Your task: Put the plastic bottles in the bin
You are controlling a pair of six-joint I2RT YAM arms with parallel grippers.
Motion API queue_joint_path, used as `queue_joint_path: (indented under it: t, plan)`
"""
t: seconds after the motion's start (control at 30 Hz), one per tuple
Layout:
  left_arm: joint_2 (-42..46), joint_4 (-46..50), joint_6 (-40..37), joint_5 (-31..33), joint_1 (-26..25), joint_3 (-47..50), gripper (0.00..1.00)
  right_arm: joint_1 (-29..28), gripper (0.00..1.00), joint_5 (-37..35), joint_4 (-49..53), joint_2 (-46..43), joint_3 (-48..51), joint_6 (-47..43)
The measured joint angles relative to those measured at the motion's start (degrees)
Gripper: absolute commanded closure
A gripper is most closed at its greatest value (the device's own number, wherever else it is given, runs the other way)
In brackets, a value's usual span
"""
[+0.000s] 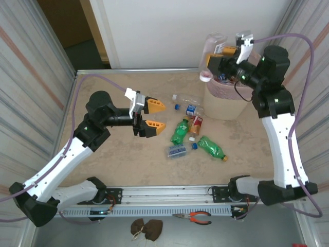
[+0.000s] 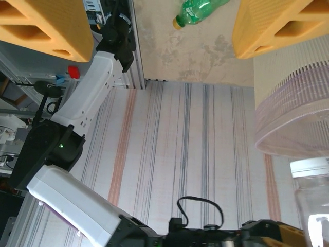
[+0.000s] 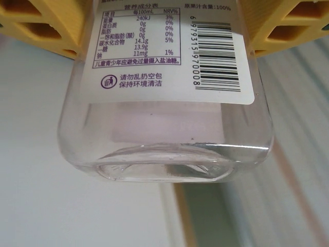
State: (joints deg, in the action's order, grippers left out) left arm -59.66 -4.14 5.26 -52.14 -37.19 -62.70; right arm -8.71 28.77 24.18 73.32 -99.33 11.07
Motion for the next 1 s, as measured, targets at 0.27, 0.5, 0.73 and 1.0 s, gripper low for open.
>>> queue_joint_path:
  t: [0.27,0.5,0.73,1.0]
  plan:
    - [0.0,1.42,-0.94,0.85,0.11,-0.02,0.28,9.46,0.52,-8.76,9.84,12.2,-11.87,3.65]
    - [0.0,2.38,-1.14,1.95,0.33,0.0,0.29,12.55,0.52,-12.92,18.27,20.59,-18.4,3.98]
    - [-0.02,2.89,-1.14,3.23,0.5,0.0,0.29,13.22,0.5,-10.93,27.54,29.9,-23.65,4.72]
    - [-0.02,2.86,-1.14,4.15,0.5,0.15,0.29,12.52,0.48,-6.54,35.41,39.19,-28.02,5.01]
